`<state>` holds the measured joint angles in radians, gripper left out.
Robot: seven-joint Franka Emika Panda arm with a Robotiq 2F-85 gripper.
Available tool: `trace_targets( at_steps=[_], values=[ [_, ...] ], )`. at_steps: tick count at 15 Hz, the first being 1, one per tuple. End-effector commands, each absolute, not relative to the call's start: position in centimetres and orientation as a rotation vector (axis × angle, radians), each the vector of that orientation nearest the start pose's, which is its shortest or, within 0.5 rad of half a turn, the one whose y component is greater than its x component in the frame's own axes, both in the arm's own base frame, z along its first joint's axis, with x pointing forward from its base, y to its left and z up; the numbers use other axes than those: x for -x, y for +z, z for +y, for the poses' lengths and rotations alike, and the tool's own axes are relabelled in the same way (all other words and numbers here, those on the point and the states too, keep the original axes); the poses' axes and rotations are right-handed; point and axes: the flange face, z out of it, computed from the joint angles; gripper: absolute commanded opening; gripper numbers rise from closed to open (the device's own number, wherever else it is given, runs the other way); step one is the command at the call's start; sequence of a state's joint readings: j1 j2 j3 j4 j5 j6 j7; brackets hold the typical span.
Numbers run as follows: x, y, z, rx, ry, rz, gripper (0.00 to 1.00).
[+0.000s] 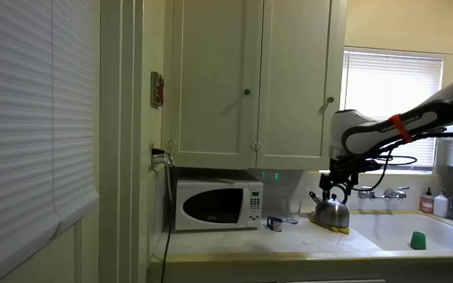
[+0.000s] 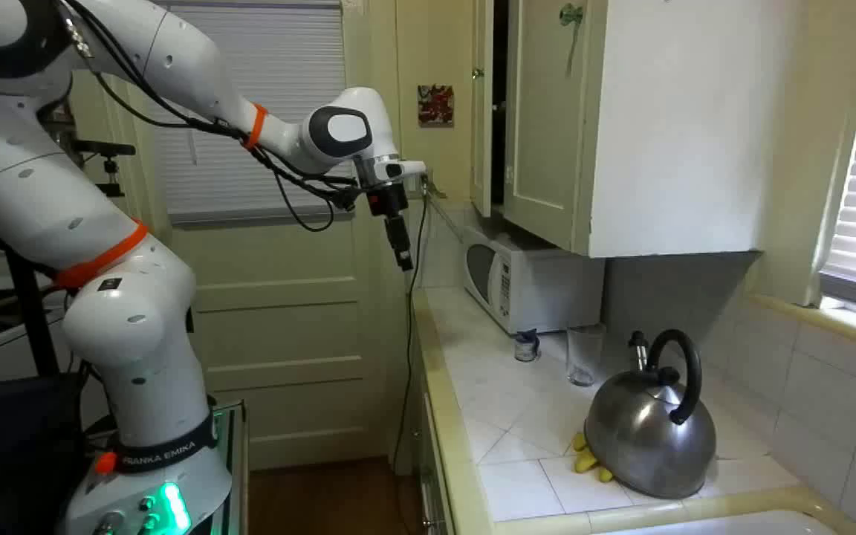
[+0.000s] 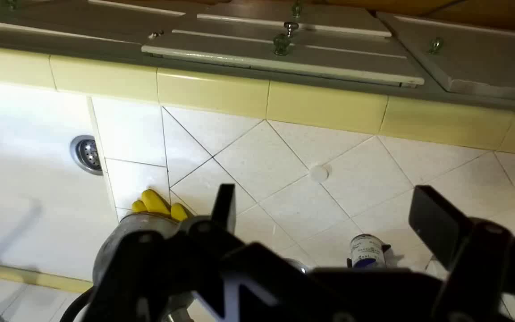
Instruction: Open the cabinet door on the right
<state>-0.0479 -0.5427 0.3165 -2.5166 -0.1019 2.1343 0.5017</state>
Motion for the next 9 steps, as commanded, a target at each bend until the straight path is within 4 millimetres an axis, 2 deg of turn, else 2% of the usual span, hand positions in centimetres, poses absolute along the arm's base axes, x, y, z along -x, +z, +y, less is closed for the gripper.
trace_targets(
  at_steps=[1, 4, 5, 6, 9],
  values=[
    [-38.6, 47.1, 10.7, 3.290, -0.356, 0.357, 1.00],
    [-38.6, 47.1, 10.7, 3.290, -0.356, 0.357, 1.00],
    [-38.9, 47.9, 10.1, 3.336, -0.244, 0.379, 1.00],
    [-38.9, 48.9, 9.4, 3.348, -0.203, 0.388, 1.00],
    [-38.6, 55.0, 7.0, 3.300, -0.178, 0.426, 1.00]
  ],
)
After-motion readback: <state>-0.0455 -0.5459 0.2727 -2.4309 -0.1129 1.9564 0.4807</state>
